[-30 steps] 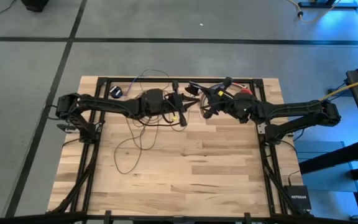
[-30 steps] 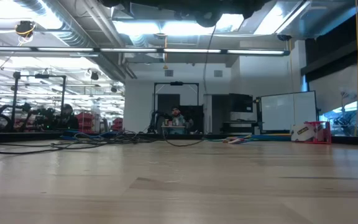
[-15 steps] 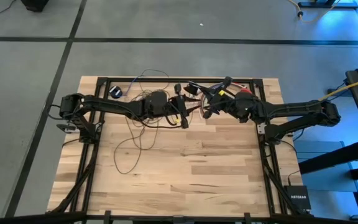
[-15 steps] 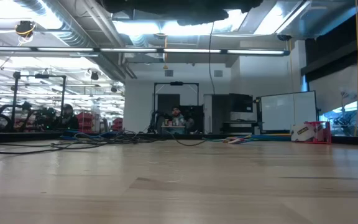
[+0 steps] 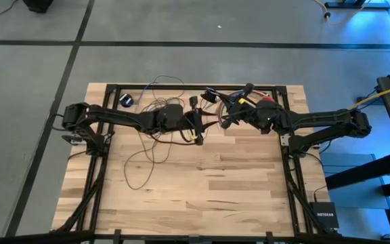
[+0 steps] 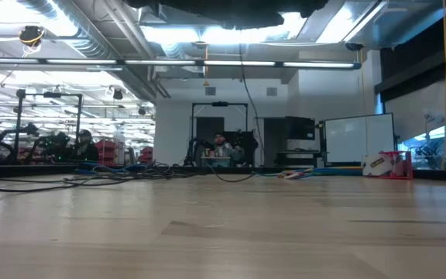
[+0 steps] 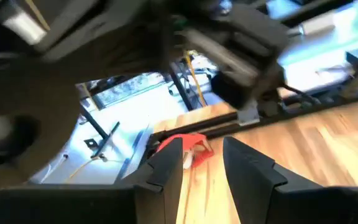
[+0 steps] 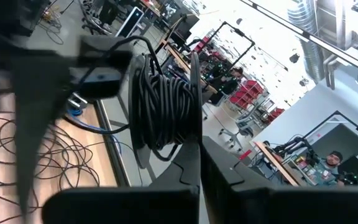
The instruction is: Coiling cords
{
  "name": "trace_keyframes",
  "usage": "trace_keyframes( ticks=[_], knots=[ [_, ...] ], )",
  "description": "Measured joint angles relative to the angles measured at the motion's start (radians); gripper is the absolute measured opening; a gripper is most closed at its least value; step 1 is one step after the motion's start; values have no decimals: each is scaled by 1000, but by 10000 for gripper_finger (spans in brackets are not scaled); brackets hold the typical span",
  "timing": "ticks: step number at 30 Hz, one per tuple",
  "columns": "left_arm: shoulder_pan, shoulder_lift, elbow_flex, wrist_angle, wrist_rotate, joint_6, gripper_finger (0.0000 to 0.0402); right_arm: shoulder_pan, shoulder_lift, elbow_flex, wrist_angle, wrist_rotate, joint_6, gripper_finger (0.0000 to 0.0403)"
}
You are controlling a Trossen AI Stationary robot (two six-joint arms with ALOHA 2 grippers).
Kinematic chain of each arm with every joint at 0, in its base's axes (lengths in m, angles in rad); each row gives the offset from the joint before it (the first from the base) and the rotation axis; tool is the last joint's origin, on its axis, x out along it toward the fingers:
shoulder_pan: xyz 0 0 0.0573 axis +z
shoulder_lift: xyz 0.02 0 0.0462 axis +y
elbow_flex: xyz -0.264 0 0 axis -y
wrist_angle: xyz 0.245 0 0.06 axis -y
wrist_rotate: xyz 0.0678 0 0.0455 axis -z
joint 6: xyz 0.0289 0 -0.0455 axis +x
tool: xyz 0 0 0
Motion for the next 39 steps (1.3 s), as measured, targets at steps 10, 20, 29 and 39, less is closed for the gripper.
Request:
trace_keyframes(
  ticks=[10, 20, 29, 39],
  knots=[
    [-175, -169, 2, -157, -330, 126, 109, 0, 0, 0, -1, 0, -4, 3],
    [-161, -267, -39, -415, -470, -57, 109, 0, 0, 0, 1, 0, -4, 3],
    [-89, -267, -147, -164, -437, 39, 109, 0, 0, 0, -11, -9, -4, 8],
    [-84, -265, -171, -162, -423, 79, 109, 1, 0, 0, -86, -39, -3, 8]
  ],
)
